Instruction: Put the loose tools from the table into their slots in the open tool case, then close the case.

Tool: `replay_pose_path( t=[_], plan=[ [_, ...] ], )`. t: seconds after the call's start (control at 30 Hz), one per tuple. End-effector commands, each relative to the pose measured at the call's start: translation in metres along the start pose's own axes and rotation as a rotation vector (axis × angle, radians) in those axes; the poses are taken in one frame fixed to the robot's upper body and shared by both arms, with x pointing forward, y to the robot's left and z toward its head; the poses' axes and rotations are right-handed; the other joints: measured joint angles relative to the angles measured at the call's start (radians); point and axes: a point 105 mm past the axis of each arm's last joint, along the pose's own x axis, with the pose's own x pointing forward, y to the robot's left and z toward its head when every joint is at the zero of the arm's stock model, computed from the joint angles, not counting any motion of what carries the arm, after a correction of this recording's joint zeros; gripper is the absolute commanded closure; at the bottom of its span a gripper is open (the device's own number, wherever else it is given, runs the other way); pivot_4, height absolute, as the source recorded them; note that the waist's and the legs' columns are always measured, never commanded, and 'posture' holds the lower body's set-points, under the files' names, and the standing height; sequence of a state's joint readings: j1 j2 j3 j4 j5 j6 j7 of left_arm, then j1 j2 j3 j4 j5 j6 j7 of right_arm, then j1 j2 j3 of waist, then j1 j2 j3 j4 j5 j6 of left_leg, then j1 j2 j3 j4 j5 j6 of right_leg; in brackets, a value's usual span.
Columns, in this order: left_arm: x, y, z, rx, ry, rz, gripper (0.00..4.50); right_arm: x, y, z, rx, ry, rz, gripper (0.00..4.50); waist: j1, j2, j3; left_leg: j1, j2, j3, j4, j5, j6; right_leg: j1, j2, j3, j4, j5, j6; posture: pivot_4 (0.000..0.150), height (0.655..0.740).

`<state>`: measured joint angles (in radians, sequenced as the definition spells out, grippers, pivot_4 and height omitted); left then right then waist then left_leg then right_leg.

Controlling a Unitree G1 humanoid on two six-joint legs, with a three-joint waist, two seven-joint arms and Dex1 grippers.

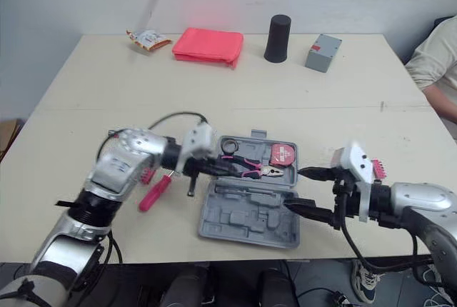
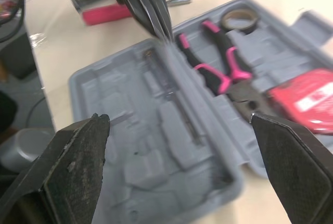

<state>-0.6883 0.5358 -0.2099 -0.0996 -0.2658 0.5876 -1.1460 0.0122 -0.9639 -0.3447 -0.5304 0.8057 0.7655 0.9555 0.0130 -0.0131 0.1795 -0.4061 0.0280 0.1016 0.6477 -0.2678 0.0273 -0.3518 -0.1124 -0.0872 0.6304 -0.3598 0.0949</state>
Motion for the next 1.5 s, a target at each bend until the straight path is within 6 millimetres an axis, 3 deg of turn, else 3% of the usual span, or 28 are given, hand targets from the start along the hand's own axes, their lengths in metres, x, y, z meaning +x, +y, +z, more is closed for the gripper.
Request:
replay_pose_path(
  t=[0.03, 0.13, 0.2, 0.27, 0.33, 0.5, 0.67, 0.77, 1.1, 1.27, 1.4, 1.5],
  plan=[
    [-0.049, -0.008, 0.002, -0.066, -0.054, 0.085, 3.93, -0.029, -0.013, 0.008, -0.011, -0.012, -0.098, 0.00, -0.012, 0.000, 0.000, 0.000, 0.000, 0.000, -0.001, 0.000, 0.000, 0.000, 0.000, 0.000, 0.000, 0.000, 0.000, 0.150, 0.7361],
    [-0.089, -0.019, -0.007, -0.189, -0.070, 0.168, 2.75, -0.053, -0.021, 0.003, 0.014, 0.012, -0.168, 0.00, -0.013, 0.000, 0.001, 0.000, 0.000, 0.000, -0.001, 0.000, 0.000, 0.000, 0.000, 0.000, 0.000, 0.000, 0.000, 0.150, 0.7361],
    [-0.143, -0.024, -0.029, -0.304, -0.059, 0.393, 1.92, -0.082, -0.031, -0.008, 0.039, 0.059, -0.261, 0.00, -0.014, -0.001, 0.001, 0.000, 0.000, 0.000, -0.001, 0.000, 0.001, 0.001, 0.000, 0.000, 0.000, 0.000, 0.000, 0.150, 0.7361],
    [-0.183, -0.034, -0.041, -0.378, -0.052, 0.562, 0.96, -0.103, -0.037, -0.015, 0.059, 0.083, -0.328, 0.00, -0.019, -0.001, 0.002, 0.001, 0.000, 0.000, -0.002, -0.001, 0.001, 0.000, 0.000, 0.000, -0.002, 0.000, 0.000, 0.150, 0.7361],
    [-0.206, -0.043, -0.048, -0.417, -0.048, 0.668, 0.07, -0.119, -0.043, -0.020, 0.076, 0.095, -0.389, 0.00, -0.017, -0.003, 0.003, 0.001, 0.001, 0.000, -0.004, -0.004, 0.006, 0.001, 0.000, 0.000, -0.002, 0.000, 0.000, 0.150, 0.7361],
    [-0.301, -0.087, -0.092, -0.546, 0.041, 1.081, 0.02, -0.162, -0.061, -0.039, 0.118, 0.133, -0.552, 0.00, -0.015, -0.001, 0.003, 0.002, 0.000, -0.001, -0.004, -0.010, -0.001, -0.001, -0.002, 0.001, -0.003, -0.001, -0.001, 0.150, 0.7361],
    [-0.349, -0.116, -0.117, -0.579, 0.141, 1.282, 0.02, -0.193, -0.077, -0.058, 0.146, 0.156, -0.664, 0.00, -0.013, -0.001, 0.004, 0.001, 0.000, 0.001, -0.012, -0.010, -0.004, -0.006, -0.003, 0.002, -0.005, -0.002, -0.004, 0.150, 0.7361],
    [-0.354, -0.115, -0.122, -0.569, 0.152, 1.306, 0.02, -0.197, -0.083, -0.061, 0.145, 0.153, -0.677, 0.00, -0.018, 0.001, 0.003, 0.002, 0.000, 0.002, -0.015, -0.009, -0.005, -0.008, -0.003, 0.003, -0.005, -0.002, -0.004, 0.150, 0.7361],
    [-0.338, -0.097, -0.119, -0.526, 0.140, 1.244, 0.02, -0.194, -0.092, -0.056, 0.110, 0.127, -0.676, 0.00, -0.041, 0.003, 0.003, 0.002, 0.000, 0.004, -0.020, -0.007, -0.008, -0.010, -0.003, 0.004, -0.004, -0.003, -0.006, 0.150, 0.7361],
    [-0.308, -0.087, -0.108, -0.488, 0.157, 1.122, 0.02, -0.178, -0.090, -0.041, 0.075, 0.095, -0.615, 0.00, -0.045, 0.003, 0.003, 0.003, 0.000, 0.006, -0.020, -0.006, -0.006, -0.010, -0.003, 0.004, -0.003, -0.002, -0.005, 0.150, 0.7361],
    [-0.254, -0.085, -0.088, -0.461, 0.095, 0.997, 0.02, -0.138, -0.081, -0.019, 0.005, 0.042, -0.479, 0.00, -0.046, 0.003, 0.003, 0.004, 0.000, 0.007, -0.020, -0.006, -0.006, -0.009, -0.003, 0.006, -0.002, -0.002, -0.005, 0.150, 0.7361],
    [-0.235, -0.081, -0.089, -0.497, 0.109, 1.073, 0.02, -0.084, -0.063, 0.013, -0.064, -0.032, -0.318, 0.00, -0.046, 0.003, 0.003, 0.004, 0.001, 0.007, -0.019, -0.003, -0.005, -0.009, -0.002, 0.006, -0.001, -0.002, -0.004, 0.150, 0.7361]
  ],
)
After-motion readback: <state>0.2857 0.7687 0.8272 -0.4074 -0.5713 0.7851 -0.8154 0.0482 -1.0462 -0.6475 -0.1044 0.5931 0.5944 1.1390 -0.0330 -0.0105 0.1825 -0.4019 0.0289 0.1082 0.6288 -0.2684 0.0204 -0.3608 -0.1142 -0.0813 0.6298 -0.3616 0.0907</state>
